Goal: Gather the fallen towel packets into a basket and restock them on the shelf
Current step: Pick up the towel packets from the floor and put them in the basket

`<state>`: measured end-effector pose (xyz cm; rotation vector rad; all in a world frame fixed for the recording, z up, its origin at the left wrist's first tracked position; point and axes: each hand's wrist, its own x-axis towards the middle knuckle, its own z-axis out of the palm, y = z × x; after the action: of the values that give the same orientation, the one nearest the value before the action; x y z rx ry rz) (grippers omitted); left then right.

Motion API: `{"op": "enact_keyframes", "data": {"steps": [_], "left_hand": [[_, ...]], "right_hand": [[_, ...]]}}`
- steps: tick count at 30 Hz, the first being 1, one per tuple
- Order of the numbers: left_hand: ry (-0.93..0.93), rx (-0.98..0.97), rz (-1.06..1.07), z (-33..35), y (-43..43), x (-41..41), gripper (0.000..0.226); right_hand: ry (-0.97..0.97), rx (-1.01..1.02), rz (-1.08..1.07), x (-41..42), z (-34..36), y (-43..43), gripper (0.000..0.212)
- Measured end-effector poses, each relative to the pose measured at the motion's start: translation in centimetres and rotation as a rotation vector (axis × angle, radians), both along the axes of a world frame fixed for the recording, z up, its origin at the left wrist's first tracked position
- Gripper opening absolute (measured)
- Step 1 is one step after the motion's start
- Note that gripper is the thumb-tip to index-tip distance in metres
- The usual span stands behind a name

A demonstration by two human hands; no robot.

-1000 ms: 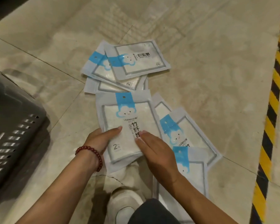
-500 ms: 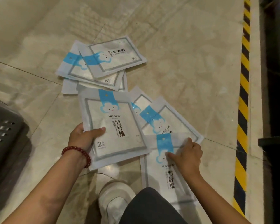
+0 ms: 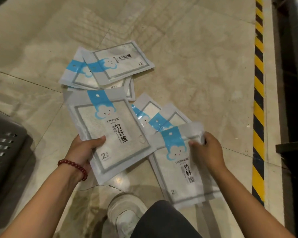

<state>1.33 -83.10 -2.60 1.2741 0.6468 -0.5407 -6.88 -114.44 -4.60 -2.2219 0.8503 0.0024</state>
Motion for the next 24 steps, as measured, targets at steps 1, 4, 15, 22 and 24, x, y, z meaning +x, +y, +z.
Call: {"op": "enact_keyframes", "data": {"steps": [1, 4, 15, 22, 24], "left_hand": [[-0.002, 0.008, 0.016, 0.1, 0.2, 0.1, 0.028], [-0.039, 0.058, 0.03, 0.3, 0.6, 0.2, 0.031], [-0.024, -0.026, -0.165, 0.9, 0.8, -1.0, 0.04], [-0.071, 0.036, -0.191, 1.9, 0.6, -1.4, 0.07], [-0.095, 0.09, -0.15, 1.9, 0.7, -1.1, 0.05]], "right_hand": [[-0.033, 0.033, 0.007, 0.9, 0.8, -0.2, 0.012], [-0.121, 0.149, 0.038, 3.3, 3.4, -0.6, 0.013], [-0.222, 0.434, -0.073, 8.1, 4.6, 7.1, 0.006], [-0.137, 0.556, -0.1, 8.1, 2.2, 12.5, 0.013], [-0.184, 0.537, -0.182, 8.0, 1.7, 11.4, 0.008]]}}
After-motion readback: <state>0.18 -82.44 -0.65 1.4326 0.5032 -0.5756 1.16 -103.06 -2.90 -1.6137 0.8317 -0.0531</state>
